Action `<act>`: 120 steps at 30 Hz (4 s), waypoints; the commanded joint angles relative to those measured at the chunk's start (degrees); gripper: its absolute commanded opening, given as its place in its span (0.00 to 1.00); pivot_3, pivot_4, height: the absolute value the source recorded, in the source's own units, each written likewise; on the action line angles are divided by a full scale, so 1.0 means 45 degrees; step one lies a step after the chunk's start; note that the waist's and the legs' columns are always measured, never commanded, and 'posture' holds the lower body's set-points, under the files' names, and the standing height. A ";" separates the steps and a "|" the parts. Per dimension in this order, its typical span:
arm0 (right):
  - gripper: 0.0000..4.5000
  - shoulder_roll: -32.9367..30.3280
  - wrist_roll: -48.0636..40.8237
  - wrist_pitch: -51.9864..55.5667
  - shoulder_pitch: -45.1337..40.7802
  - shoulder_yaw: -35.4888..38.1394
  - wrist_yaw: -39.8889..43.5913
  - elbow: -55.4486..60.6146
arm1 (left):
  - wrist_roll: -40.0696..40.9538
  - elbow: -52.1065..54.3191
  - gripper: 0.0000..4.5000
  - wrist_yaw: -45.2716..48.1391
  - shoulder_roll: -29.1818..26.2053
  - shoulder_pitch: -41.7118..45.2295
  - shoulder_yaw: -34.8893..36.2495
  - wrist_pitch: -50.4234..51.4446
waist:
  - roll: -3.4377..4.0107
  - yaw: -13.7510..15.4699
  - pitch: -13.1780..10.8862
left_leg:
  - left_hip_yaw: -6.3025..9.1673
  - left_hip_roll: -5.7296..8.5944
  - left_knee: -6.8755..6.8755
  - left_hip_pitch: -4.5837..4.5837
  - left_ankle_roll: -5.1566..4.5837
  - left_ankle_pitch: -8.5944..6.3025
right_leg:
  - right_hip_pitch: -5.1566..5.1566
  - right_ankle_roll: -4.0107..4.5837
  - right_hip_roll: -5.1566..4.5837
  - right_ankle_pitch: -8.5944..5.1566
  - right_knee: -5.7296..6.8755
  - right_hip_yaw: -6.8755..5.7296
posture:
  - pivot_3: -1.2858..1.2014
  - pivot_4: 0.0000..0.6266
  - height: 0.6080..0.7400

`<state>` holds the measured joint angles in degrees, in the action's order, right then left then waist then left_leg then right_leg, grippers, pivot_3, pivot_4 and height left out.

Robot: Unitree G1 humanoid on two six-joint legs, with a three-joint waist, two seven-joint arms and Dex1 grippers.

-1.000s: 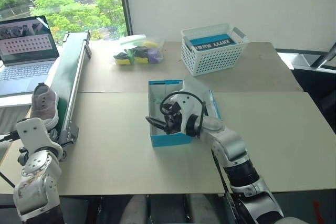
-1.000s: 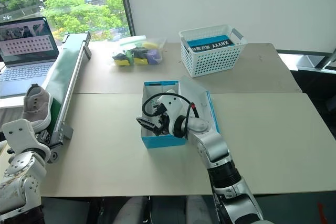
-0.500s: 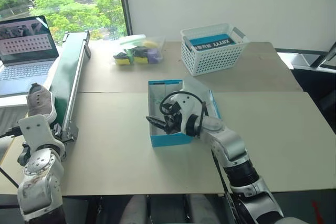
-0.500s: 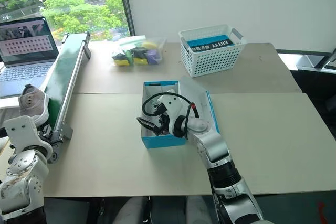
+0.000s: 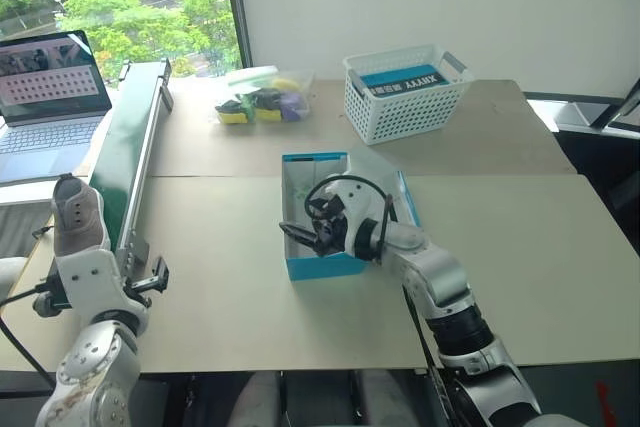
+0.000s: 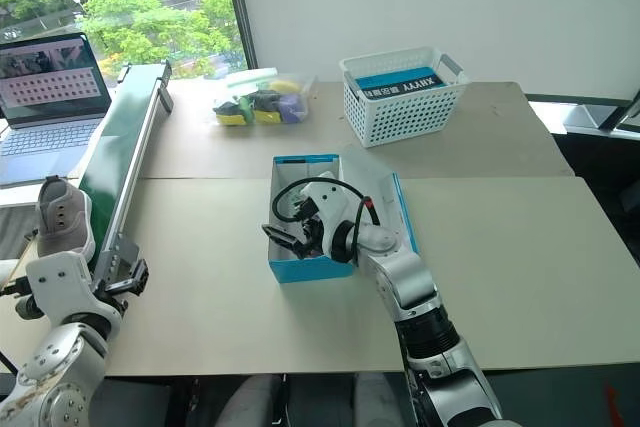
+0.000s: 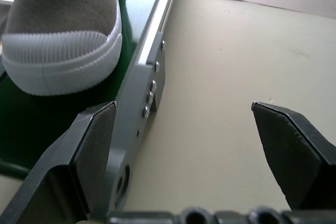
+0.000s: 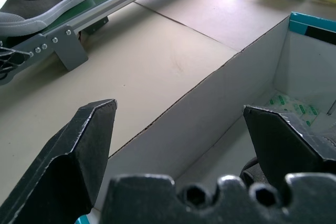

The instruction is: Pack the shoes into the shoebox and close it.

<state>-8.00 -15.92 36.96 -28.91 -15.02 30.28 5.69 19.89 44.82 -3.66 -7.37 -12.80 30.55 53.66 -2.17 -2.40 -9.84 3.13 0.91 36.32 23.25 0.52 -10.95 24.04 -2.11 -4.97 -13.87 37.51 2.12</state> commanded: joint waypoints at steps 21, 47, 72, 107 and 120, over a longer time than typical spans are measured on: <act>1.00 0.0107 -0.0173 0.0381 -0.0018 0.0361 -0.0085 0.0347 | 0.1162 -0.2198 0.98 0.2239 -0.2704 -0.1067 0.3673 -0.0835 | 0.0000 0.0056 0.0001 | -0.0009 -0.0068 -0.0004 -0.0006 0.0001 0.0000 | -0.0021 0.0030 0.0058 0.0017 -0.0079 -0.0011 | 0.52 0.24 0.98; 1.00 0.0126 -0.0106 0.0346 -0.0043 0.0620 -0.0460 0.0383 | 0.4744 -0.2779 0.98 0.0080 -0.1099 0.1475 0.4744 0.0590 | 0.0000 0.0367 0.0002 | -0.0032 -0.0159 0.0002 -0.0011 0.0004 0.0000 | -0.0022 0.0083 0.0144 0.0053 -0.0091 -0.0010 | 0.52 0.24 0.98; 1.00 0.0109 -0.0124 0.0364 -0.0025 0.0666 -0.0617 0.0421 | 0.7016 -0.2581 0.17 -0.1355 -0.1128 0.1200 0.4296 -0.0041 | -0.0002 0.0387 0.0003 | -0.0031 -0.0154 0.0003 0.0000 0.0006 0.0000 | -0.0023 0.0083 0.0139 0.0054 -0.0104 -0.0012 | 0.52 0.24 0.98; 1.00 0.3624 -0.9516 0.8852 -0.3392 0.7671 -0.4154 -0.1442 | 1.1608 -0.1365 0.17 -0.1344 -0.0115 0.2970 -0.3096 -0.3665 | -0.0022 0.0048 -0.0002 | -0.0055 -0.0181 -0.0005 0.0036 0.0008 -0.0005 | 0.0007 0.0088 0.0190 0.0079 -0.0112 0.0021 | 0.52 0.24 0.98; 0.85 0.3693 -1.0452 0.7328 -0.3559 0.7817 -0.5554 -0.1709 | 1.1783 -0.1364 0.16 -0.1599 -0.0559 0.2752 -0.3477 -0.4018 | -0.0021 -0.0012 -0.0002 | -0.0055 -0.0181 -0.0006 0.0041 0.0007 -0.0005 | 0.0010 0.0085 0.0191 0.0078 -0.0116 0.0022 | 0.52 0.24 0.98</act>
<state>5.20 -60.26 71.97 -43.04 20.29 5.64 -3.91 72.08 37.29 -11.11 -9.40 -0.58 15.00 37.20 -2.26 -2.45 -9.85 2.89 0.09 36.29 23.44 0.55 -10.97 24.09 -1.72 -4.11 -13.52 36.99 2.22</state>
